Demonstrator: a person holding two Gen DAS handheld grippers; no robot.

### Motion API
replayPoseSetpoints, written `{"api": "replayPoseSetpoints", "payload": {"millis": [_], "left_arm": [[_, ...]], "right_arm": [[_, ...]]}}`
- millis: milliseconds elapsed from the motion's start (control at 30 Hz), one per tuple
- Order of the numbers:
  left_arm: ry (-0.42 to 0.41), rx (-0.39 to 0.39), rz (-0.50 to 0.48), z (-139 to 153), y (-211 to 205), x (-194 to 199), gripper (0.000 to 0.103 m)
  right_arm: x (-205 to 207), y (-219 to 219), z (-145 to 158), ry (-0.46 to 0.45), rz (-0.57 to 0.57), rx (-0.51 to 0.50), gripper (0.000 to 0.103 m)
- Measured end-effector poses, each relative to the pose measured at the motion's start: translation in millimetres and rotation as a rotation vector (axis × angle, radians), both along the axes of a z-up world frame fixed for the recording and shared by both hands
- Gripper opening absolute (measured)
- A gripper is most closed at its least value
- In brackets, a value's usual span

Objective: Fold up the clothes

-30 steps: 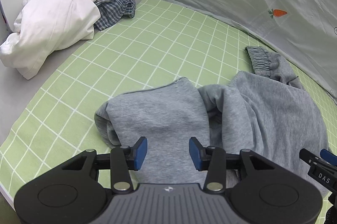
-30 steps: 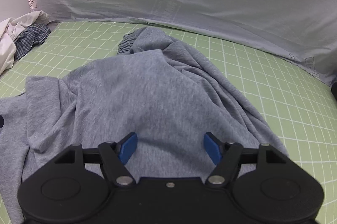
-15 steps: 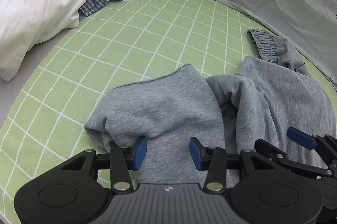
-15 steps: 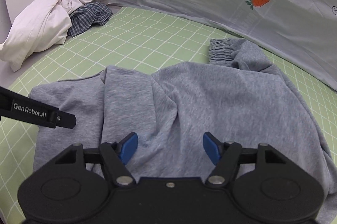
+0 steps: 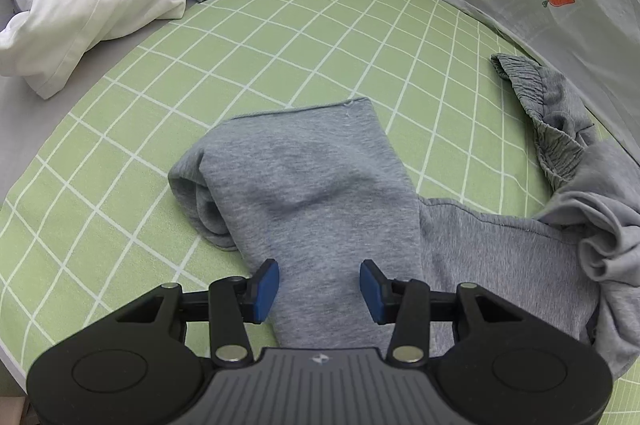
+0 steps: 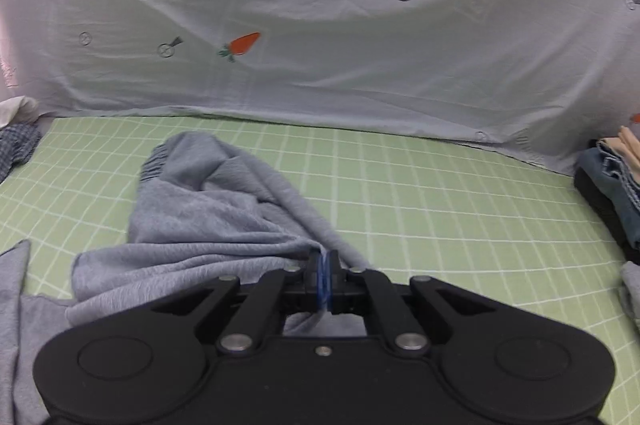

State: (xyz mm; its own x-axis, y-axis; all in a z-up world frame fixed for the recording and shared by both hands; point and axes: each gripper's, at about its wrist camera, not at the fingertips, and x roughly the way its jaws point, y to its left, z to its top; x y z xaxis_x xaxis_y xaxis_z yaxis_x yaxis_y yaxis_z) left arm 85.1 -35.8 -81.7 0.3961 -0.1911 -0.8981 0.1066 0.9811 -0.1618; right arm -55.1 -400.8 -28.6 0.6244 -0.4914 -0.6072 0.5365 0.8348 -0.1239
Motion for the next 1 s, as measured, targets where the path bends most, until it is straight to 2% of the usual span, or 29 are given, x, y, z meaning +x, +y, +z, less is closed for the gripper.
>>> {"api": "replayPoseSetpoints", "payload": {"millis": [233, 333, 400, 433, 500, 533, 633, 700, 800, 900, 1000], "left_arm": [[-0.013, 0.017, 0.014, 6.3, -25.3, -32.5, 0.046], [-0.004, 0.028, 0.011, 3.4, -34.7, -46.0, 0.047], [-0.001, 0.036, 0.003, 2.5, -37.9, -55.6, 0.047], [-0.003, 0.04, -0.001, 3.0, -38.4, -59.9, 0.047], [-0.006, 0.048, -0.008, 4.0, -39.5, -68.7, 0.047], [-0.008, 0.051, -0.011, 4.7, -39.5, -72.6, 0.047], [-0.019, 0.051, 0.001, 8.3, -32.5, -78.2, 0.047], [-0.026, 0.054, 0.009, 10.9, -24.5, -81.5, 0.047], [-0.038, 0.062, 0.017, 14.7, -10.7, -86.0, 0.047], [-0.046, 0.063, 0.021, 16.4, 9.0, -90.7, 0.047], [-0.053, 0.062, 0.023, 17.3, 31.0, -95.5, 0.048]], "right_arm": [[-62.2, -131.9, 31.7, -0.011, -0.344, -0.162, 0.002], [-74.5, -157.2, 31.9, 0.02, -0.402, -0.178, 0.002], [-79.4, -167.5, 27.6, 0.047, -0.409, -0.167, 0.006], [-78.8, -164.2, 21.3, 0.064, -0.382, -0.145, 0.011], [-72.7, -144.0, 7.3, 0.092, -0.335, -0.125, 0.05], [-68.1, -130.3, 0.6, 0.103, -0.306, -0.119, 0.055], [-48.6, -80.2, -15.3, 0.129, -0.174, -0.046, 0.059], [-34.0, -41.2, -23.6, 0.133, -0.078, 0.034, 0.066], [-14.4, 24.4, -33.4, 0.149, 0.087, 0.131, 0.068], [-3.7, 101.9, -38.7, 0.174, 0.305, 0.138, 0.071], [0.0, 163.9, -39.4, 0.179, 0.511, 0.082, 0.071]]}}
